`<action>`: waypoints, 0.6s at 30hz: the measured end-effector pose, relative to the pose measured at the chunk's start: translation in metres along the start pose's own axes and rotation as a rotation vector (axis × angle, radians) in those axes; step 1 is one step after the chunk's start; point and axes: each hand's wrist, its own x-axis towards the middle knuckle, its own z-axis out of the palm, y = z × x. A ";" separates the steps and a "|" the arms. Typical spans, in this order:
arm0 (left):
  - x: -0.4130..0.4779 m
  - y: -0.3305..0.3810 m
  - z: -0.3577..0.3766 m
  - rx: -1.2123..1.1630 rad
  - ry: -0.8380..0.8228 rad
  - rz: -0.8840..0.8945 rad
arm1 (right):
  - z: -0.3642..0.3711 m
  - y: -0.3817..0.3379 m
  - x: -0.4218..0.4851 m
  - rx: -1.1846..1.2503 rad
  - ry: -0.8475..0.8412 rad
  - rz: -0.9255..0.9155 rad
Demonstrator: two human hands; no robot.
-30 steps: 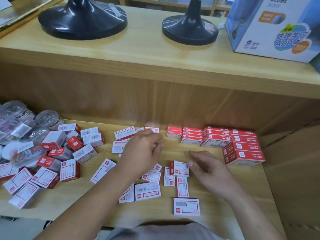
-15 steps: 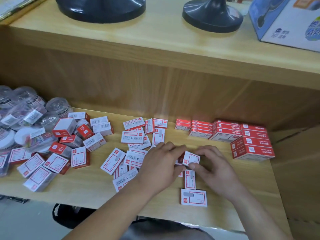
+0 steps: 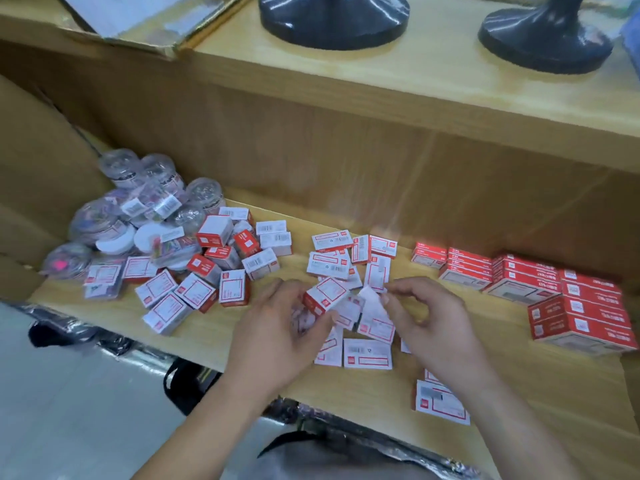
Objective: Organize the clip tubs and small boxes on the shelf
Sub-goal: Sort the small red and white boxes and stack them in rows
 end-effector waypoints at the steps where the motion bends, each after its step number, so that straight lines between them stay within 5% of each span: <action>1: -0.008 -0.008 -0.008 0.007 0.016 -0.038 | 0.013 -0.008 0.001 -0.021 -0.035 -0.048; 7: -0.052 -0.041 -0.045 0.054 0.162 -0.279 | 0.062 -0.025 -0.006 -0.268 -0.188 -0.182; 10: -0.065 -0.052 -0.048 0.138 0.110 -0.398 | 0.069 -0.023 -0.008 -0.347 -0.173 -0.170; 18: -0.047 -0.053 -0.050 0.274 0.021 -0.199 | 0.063 -0.017 -0.002 -0.505 -0.037 -0.110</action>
